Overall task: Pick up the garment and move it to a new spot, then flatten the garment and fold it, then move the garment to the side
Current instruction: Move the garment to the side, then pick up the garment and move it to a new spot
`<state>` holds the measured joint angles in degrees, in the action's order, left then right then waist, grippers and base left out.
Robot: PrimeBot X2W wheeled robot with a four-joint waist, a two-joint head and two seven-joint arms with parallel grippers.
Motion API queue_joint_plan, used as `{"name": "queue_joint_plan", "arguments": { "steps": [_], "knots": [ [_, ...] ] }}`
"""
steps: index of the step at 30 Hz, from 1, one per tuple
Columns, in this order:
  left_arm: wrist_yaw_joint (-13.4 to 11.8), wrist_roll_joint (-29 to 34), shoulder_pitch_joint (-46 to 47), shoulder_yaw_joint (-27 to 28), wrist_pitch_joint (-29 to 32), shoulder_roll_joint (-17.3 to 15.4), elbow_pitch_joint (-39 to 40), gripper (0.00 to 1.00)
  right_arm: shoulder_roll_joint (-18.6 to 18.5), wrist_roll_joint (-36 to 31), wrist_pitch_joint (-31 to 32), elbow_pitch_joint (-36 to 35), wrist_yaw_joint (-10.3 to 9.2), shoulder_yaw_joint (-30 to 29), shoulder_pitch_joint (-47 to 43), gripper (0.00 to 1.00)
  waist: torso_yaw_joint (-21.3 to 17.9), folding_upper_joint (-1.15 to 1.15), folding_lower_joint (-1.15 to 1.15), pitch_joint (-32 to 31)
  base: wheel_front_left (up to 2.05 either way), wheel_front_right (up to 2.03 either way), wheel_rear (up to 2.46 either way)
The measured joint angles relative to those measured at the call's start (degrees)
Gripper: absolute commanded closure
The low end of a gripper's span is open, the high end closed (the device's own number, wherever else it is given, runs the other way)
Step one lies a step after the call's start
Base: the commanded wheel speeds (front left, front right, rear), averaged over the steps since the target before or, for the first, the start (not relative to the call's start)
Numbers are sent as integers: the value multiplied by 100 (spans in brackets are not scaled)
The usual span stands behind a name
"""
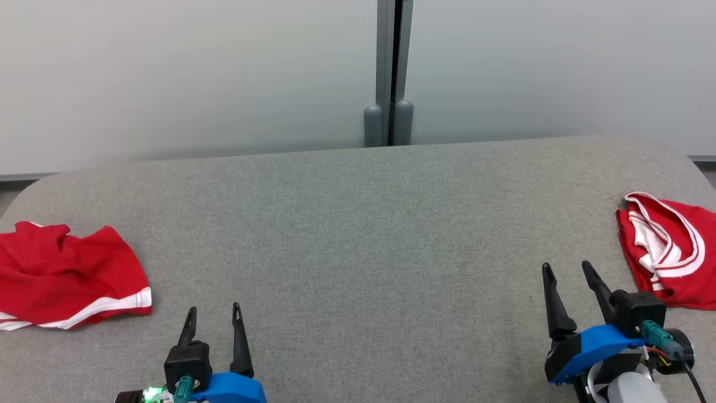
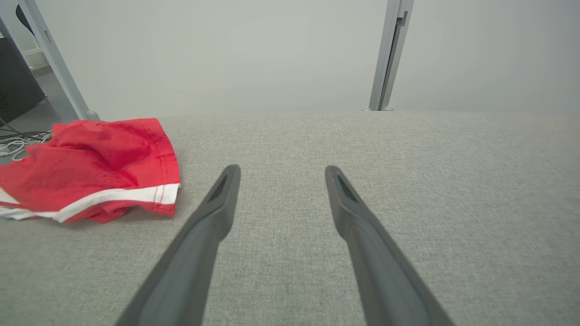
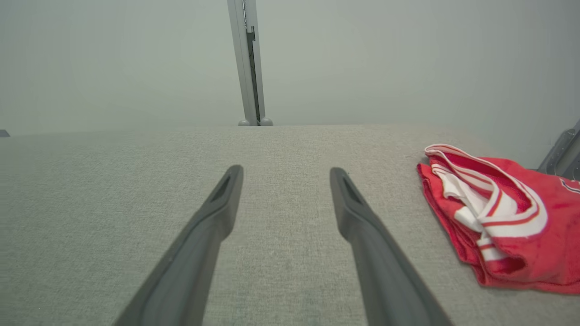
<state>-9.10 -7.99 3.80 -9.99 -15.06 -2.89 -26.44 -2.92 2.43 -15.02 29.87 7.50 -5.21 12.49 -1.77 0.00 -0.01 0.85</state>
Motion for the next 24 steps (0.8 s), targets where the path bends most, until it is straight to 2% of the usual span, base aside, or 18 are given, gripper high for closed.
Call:
{"name": "queue_joint_plan", "arguments": {
  "steps": [16,24],
  "knots": [
    [-27,-5,-361,309,0,1,158,0,3,383,0,-121,0,354,-342,0,-31,0,0,-490,0,0,0],
    [119,133,-370,305,0,0,270,0,4,430,0,-180,0,309,-330,0,5,0,1,-479,0,0,0]
  ]
}}
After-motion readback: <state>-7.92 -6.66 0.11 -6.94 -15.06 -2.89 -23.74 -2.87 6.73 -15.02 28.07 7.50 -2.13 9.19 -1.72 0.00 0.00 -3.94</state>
